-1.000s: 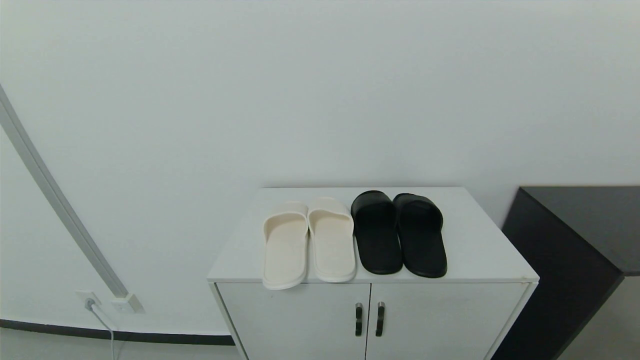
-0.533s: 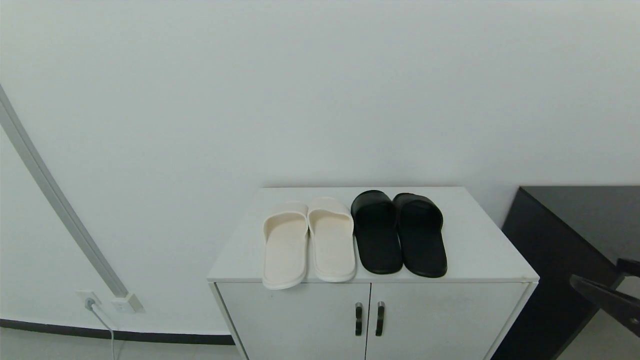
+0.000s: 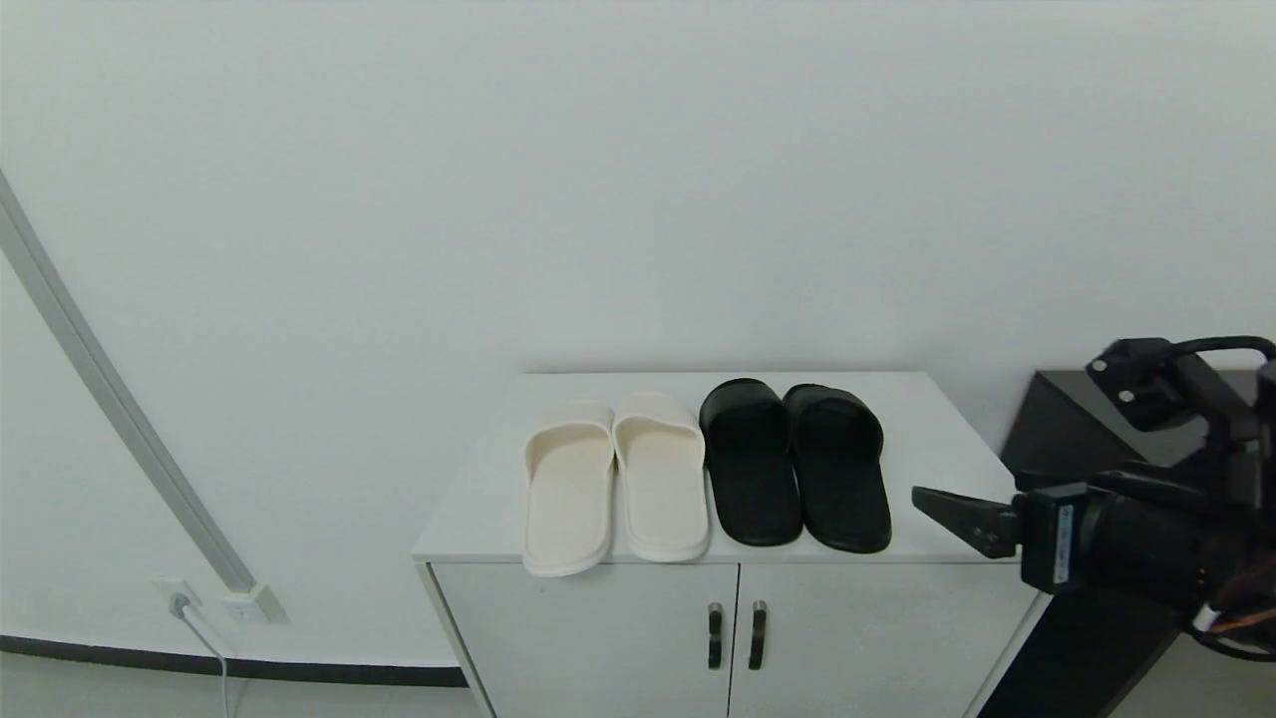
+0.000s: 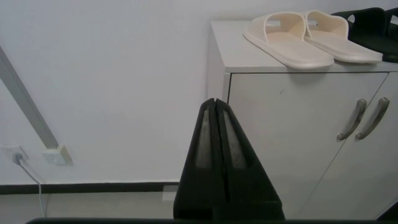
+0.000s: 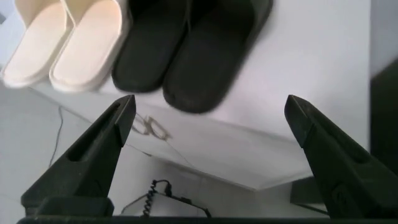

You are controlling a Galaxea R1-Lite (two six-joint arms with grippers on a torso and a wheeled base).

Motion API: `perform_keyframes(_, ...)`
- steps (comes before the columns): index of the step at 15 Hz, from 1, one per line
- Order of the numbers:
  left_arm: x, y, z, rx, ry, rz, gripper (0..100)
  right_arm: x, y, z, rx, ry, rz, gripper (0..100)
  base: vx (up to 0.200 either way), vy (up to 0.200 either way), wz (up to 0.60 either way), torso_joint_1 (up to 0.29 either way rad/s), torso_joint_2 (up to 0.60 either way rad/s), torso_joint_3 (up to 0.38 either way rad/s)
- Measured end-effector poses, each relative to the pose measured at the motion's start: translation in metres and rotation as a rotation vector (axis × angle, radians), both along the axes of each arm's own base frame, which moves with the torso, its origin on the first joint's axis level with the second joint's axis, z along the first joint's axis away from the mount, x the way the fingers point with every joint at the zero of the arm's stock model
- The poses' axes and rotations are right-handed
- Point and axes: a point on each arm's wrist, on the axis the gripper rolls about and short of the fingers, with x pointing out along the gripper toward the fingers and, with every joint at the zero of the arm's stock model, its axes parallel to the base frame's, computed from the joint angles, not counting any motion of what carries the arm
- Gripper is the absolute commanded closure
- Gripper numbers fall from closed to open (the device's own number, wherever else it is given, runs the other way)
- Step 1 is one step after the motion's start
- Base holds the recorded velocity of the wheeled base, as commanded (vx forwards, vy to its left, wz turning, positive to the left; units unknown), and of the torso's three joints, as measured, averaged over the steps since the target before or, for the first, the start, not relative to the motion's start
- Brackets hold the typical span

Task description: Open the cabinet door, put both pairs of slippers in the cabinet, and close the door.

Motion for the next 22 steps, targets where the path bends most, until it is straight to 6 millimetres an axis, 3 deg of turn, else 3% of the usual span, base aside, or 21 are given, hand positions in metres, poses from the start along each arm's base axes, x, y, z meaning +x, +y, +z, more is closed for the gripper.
perform_keyframes(7, 0.000, 0.000, 0.000, 0.000, 0.000, 0.000, 100, 0.039, 0.067, -0.007, -0.014, -0.007, -0.065, 0, 0.000, 0.000, 0.00, 0.000, 0.00, 0.000)
perform_keyframes(15, 0.000, 0.000, 0.000, 0.000, 0.000, 0.000, 100, 0.096, 0.128, -0.053, -0.071, -0.092, -0.276, 0, 0.000, 0.000, 0.00, 0.000, 0.00, 0.000)
perform_keyframes(22, 0.000, 0.000, 0.000, 0.000, 0.000, 0.000, 100, 0.160, 0.135, -0.076, -0.096, -0.108, -0.371, 0, 0.000, 0.000, 0.00, 0.000, 0.00, 0.000)
